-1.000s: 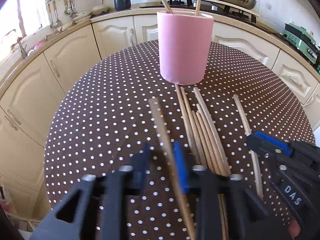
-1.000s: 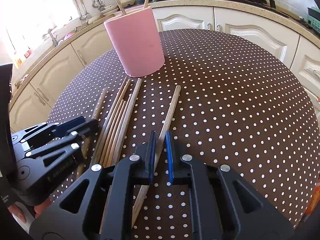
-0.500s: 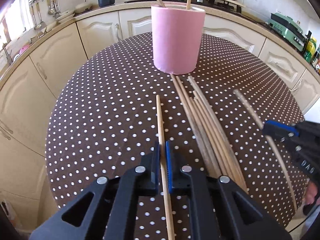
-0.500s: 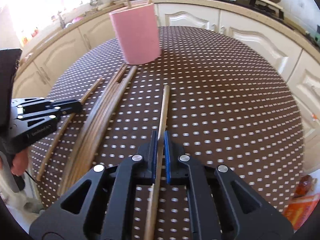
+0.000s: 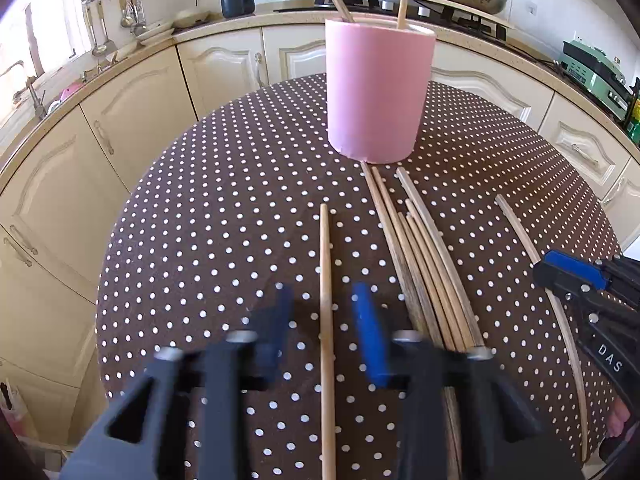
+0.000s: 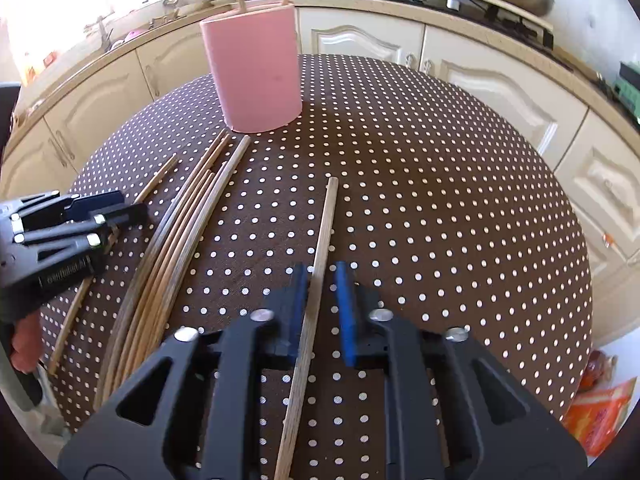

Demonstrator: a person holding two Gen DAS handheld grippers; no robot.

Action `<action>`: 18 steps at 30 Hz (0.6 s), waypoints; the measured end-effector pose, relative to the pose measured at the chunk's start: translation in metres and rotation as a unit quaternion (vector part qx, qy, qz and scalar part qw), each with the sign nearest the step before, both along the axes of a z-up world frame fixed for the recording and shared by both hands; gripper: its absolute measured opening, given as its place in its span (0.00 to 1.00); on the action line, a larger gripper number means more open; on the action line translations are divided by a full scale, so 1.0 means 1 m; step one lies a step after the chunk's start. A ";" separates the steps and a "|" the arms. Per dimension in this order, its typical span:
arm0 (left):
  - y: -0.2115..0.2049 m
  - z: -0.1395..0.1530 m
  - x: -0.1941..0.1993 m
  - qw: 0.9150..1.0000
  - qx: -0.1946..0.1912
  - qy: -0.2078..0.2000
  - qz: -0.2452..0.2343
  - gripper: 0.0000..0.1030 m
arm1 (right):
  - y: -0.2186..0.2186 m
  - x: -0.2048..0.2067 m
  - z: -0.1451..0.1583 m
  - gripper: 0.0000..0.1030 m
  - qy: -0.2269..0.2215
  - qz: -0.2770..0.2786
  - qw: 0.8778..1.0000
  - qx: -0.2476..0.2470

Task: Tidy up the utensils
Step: 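Lift the chopstick with the right gripper toward the pink cup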

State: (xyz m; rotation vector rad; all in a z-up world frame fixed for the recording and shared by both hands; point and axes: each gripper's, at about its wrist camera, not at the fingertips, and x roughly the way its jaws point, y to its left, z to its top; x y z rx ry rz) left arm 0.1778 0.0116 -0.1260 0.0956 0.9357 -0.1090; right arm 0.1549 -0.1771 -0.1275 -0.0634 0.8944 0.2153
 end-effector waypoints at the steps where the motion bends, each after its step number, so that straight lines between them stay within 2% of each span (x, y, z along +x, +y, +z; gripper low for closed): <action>1: 0.000 0.000 0.000 1.000 0.000 0.001 -0.002 0.06 | 0.000 0.002 0.000 0.09 0.001 -0.002 1.000 0.005; 4: 0.004 0.001 0.002 1.000 -0.004 0.001 -0.006 0.06 | -0.009 0.006 -0.001 0.07 0.008 -0.022 0.999 0.038; 11: 0.013 0.004 0.006 1.000 -0.026 -0.001 0.011 0.06 | -0.015 0.003 0.013 0.07 -0.020 -0.037 0.997 0.060; 18: 0.020 0.026 0.003 0.997 -0.058 -0.038 0.016 0.06 | -0.017 0.002 0.036 0.07 -0.059 -0.046 0.993 0.086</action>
